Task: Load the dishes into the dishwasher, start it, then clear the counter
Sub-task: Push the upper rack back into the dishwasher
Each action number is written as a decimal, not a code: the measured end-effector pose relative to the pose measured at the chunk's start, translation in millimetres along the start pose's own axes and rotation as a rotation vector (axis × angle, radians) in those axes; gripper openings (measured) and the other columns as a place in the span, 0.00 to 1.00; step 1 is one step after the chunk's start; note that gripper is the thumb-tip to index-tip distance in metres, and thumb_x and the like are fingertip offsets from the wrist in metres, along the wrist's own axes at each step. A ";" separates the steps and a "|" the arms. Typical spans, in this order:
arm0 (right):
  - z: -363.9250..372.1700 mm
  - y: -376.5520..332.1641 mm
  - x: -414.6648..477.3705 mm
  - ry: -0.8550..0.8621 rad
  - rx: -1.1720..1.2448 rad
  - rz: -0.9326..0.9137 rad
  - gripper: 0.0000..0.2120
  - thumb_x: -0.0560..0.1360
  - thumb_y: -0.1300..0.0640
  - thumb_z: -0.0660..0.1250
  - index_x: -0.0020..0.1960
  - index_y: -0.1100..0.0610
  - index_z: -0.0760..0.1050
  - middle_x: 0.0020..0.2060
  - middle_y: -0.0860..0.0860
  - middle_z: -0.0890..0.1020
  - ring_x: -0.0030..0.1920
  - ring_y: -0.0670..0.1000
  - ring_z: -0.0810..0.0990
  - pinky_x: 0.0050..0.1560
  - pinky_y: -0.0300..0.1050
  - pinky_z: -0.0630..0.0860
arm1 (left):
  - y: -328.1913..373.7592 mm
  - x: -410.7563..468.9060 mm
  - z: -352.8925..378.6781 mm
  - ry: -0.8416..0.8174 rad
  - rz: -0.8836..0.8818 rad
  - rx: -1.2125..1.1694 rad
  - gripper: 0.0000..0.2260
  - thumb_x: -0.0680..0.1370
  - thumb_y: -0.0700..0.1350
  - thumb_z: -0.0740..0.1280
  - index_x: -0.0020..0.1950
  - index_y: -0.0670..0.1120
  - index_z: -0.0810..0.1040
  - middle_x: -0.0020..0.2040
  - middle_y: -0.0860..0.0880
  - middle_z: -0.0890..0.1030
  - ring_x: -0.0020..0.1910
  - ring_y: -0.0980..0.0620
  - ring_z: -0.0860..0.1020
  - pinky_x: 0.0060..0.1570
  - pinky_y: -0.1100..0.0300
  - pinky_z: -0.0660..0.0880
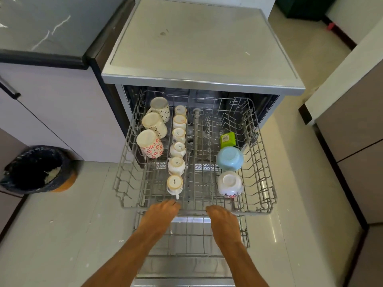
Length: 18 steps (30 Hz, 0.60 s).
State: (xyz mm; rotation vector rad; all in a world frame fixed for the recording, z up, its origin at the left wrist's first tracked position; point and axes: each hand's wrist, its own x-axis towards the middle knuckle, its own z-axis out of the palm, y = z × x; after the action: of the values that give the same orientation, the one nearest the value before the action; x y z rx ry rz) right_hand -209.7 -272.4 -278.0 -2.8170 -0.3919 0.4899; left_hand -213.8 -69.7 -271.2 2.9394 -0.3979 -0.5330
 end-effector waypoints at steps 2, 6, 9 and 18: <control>-8.6 0.7 18.3 0.029 0.001 -0.019 0.19 0.77 0.62 0.67 0.68 0.56 0.73 0.64 0.53 0.79 0.63 0.51 0.78 0.63 0.42 0.73 | -7.5 15.4 -9.1 0.017 0.007 0.009 0.17 0.80 0.37 0.60 0.68 0.45 0.70 0.65 0.47 0.75 0.62 0.49 0.75 0.60 0.57 0.74; -26.0 3.5 59.8 0.082 -0.010 -0.009 0.15 0.81 0.60 0.62 0.67 0.55 0.73 0.63 0.52 0.79 0.62 0.51 0.77 0.62 0.41 0.72 | -23.1 51.9 -26.8 0.042 0.009 0.024 0.15 0.81 0.39 0.61 0.68 0.45 0.71 0.64 0.46 0.76 0.61 0.48 0.76 0.60 0.54 0.75; -37.9 8.2 90.9 0.099 -0.046 -0.011 0.13 0.79 0.60 0.66 0.63 0.54 0.76 0.58 0.51 0.82 0.56 0.50 0.81 0.56 0.40 0.75 | -33.3 77.8 -40.3 0.051 0.006 0.030 0.17 0.80 0.37 0.62 0.68 0.45 0.70 0.64 0.45 0.76 0.60 0.47 0.77 0.59 0.53 0.75; -58.7 16.0 172.0 0.150 -0.126 -0.018 0.09 0.77 0.59 0.69 0.57 0.54 0.79 0.50 0.51 0.85 0.48 0.54 0.84 0.48 0.48 0.81 | -72.5 147.5 -71.0 0.073 -0.006 0.168 0.18 0.79 0.35 0.60 0.68 0.47 0.69 0.66 0.47 0.75 0.62 0.45 0.77 0.61 0.49 0.75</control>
State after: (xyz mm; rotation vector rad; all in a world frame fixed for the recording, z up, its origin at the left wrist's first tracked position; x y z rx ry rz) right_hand -29.1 -246.9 -279.4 -2.9444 -0.4306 0.2554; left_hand -38.1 -36.0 -265.8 3.1109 -0.4458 -0.4095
